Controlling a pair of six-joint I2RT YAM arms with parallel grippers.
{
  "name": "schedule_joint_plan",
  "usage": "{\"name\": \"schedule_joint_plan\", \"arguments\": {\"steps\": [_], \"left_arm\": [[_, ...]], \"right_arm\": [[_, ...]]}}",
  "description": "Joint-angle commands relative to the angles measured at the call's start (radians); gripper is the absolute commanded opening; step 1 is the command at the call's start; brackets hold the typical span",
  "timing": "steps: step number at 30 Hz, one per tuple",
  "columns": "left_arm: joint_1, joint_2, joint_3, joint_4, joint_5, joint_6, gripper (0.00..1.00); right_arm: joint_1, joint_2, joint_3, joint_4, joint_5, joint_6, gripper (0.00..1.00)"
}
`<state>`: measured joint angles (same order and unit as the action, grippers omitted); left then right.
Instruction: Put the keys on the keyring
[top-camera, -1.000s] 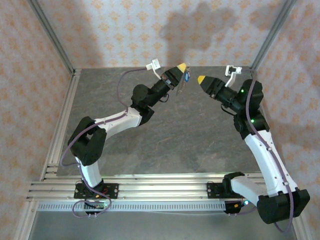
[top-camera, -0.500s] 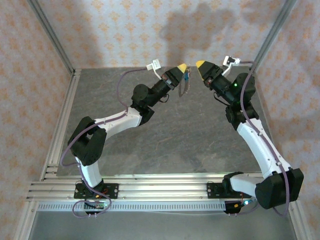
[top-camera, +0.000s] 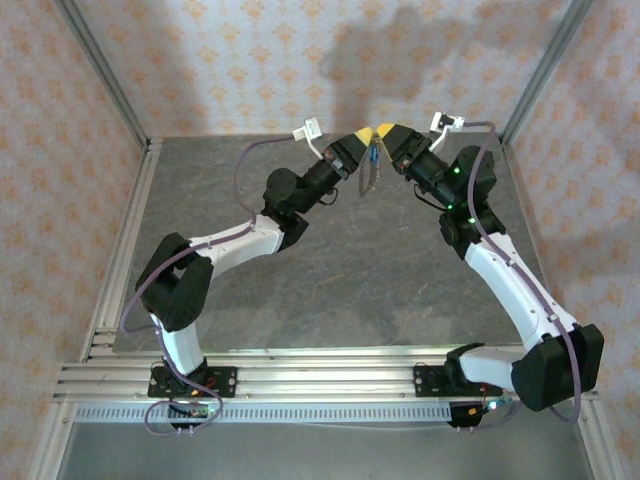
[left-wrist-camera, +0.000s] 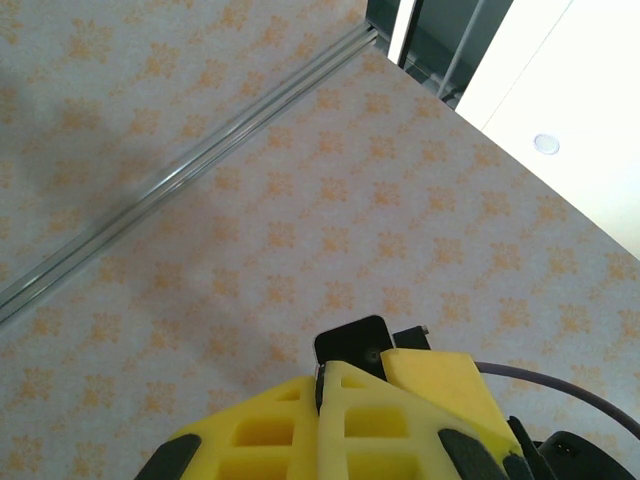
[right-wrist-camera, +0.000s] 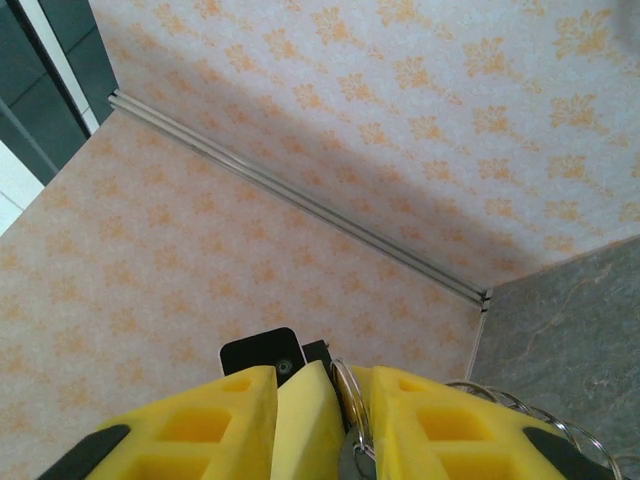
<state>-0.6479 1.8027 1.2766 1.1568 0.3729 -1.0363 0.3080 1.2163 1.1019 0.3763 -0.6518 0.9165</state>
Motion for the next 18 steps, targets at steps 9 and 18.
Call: {"name": "schedule_joint_plan", "arguments": {"steps": [9,18], "left_arm": [[-0.001,-0.035,0.021,0.027,-0.009,-0.008,0.00],[-0.002,-0.032,0.024,0.026,-0.009,-0.008,0.00]], "right_arm": [[0.017,-0.005,0.013,0.052,0.009,-0.008,0.19],[0.023,0.008,0.011,0.038,0.011,-0.016,0.20]]}}
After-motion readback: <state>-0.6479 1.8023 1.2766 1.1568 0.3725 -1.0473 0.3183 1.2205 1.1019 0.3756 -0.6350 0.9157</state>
